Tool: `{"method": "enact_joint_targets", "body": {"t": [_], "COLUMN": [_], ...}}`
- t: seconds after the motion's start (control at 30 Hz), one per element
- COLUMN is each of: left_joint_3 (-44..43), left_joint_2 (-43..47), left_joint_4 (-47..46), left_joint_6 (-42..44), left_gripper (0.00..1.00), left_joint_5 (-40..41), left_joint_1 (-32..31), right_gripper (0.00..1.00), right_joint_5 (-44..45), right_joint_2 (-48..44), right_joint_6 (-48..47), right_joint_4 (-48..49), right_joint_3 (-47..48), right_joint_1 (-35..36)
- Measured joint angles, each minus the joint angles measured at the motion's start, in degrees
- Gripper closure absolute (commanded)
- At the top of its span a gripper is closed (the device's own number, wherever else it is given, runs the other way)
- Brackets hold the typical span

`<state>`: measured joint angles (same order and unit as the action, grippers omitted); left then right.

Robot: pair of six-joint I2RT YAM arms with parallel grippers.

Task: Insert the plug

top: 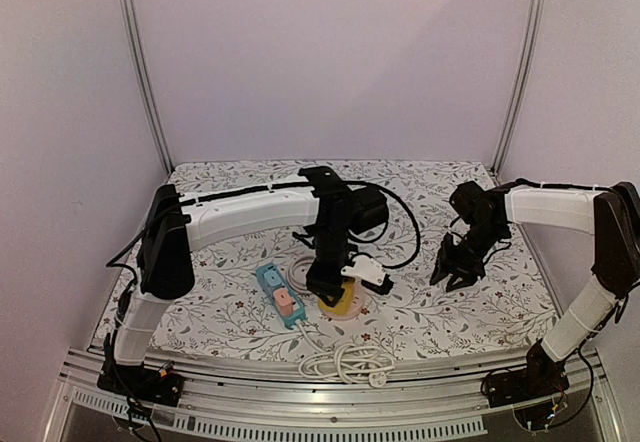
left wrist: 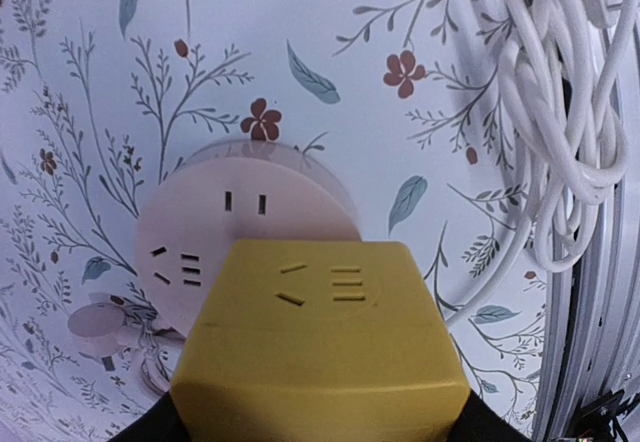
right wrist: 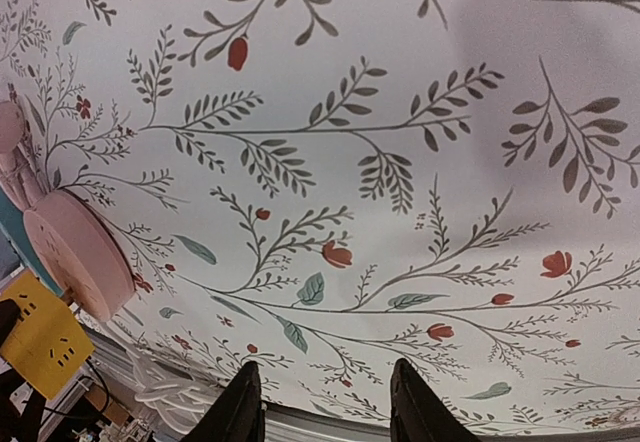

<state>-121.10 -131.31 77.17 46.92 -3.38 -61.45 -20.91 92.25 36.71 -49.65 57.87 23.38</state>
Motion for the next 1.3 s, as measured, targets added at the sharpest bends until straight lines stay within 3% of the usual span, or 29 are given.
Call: {"method": "enact_joint_targets", "body": {"t": [0.6,1.07,1.3], "left_joint_3": [-1.16,13.16,15.52], "left_joint_2": [-1.55,5.38,6.45], "left_joint_4": [-0.13,-6.60,-9.22], "left_joint_6": [0.28,-0.48,-1.16], "left_gripper": [1.00,1.00,1.00], "left_joint_5": [0.17,0.85,1.11], "left_joint_1": [0.39,0.61,0.61], "right_gripper": [0.59,0.59,0.59], "right_joint_5": [0.00,-0.22,-0.63], "right_joint_2": [0.02,0.90,0.90], "right_joint_6": [-0.13,-0.13,0.13], "right_joint_4": [0.00,1.62,3.43], "right_joint_3": [-0.11,-0.24,-0.96], "right_joint_1": [0.24,0.24,0.24]}}
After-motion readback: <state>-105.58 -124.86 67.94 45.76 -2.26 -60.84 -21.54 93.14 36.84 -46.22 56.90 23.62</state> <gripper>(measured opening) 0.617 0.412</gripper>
